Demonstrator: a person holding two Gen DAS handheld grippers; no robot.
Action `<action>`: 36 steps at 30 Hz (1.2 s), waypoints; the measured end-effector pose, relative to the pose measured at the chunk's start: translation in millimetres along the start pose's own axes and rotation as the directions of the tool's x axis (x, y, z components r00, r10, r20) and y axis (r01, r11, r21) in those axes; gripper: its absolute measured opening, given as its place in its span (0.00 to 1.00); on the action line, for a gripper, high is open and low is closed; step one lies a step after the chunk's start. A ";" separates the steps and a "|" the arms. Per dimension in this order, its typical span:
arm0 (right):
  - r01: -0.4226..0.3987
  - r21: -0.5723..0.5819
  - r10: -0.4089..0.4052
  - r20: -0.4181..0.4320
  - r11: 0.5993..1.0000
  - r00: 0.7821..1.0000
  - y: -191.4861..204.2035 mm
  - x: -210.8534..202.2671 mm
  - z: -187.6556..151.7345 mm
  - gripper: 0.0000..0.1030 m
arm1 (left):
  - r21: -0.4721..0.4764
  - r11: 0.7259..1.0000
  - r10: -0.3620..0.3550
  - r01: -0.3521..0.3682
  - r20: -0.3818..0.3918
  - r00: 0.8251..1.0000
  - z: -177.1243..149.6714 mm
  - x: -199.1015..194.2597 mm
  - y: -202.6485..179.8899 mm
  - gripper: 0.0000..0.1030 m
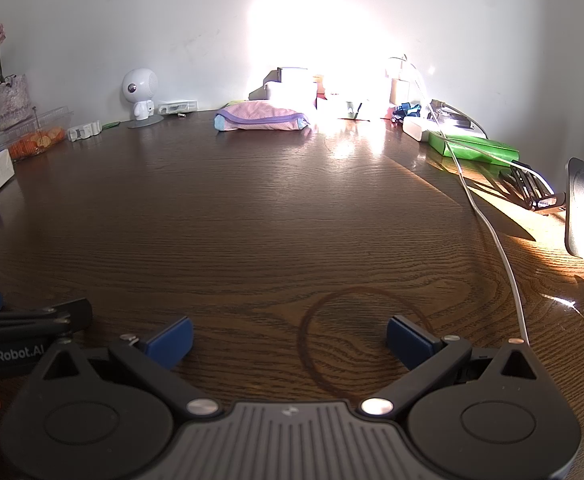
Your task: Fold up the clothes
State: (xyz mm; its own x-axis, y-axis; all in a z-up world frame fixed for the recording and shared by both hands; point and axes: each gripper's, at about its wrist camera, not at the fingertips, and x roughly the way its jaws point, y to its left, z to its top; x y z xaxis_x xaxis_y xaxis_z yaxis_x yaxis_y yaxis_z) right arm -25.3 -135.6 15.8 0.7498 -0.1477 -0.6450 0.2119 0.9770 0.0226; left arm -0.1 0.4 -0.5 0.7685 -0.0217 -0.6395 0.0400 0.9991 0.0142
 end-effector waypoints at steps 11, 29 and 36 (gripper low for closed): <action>0.000 0.000 0.000 0.000 1.000 1.000 0.0 0.0 0.0 1.00 | 0.002 1.000 -0.002 0.002 0.000 1.000 0.1 0.1 0.2 0.99; 0.000 0.002 0.000 -0.001 1.000 1.000 -1.4 1.6 0.3 1.00 | 0.006 1.000 -0.007 0.007 0.001 1.000 0.4 0.1 0.9 0.99; 0.000 0.002 0.000 -0.001 1.000 1.000 -1.5 1.7 0.3 1.00 | 0.007 1.000 -0.008 0.008 0.001 1.000 0.1 0.0 0.8 0.99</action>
State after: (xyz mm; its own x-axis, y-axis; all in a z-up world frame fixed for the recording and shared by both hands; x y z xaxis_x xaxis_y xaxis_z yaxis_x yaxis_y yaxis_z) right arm -24.1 -137.4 14.9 0.7491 -0.1471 -0.6459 0.2129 0.9768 0.0245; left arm 0.0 1.2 -0.4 0.7688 -0.0298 -0.6388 0.0506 0.9986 0.0143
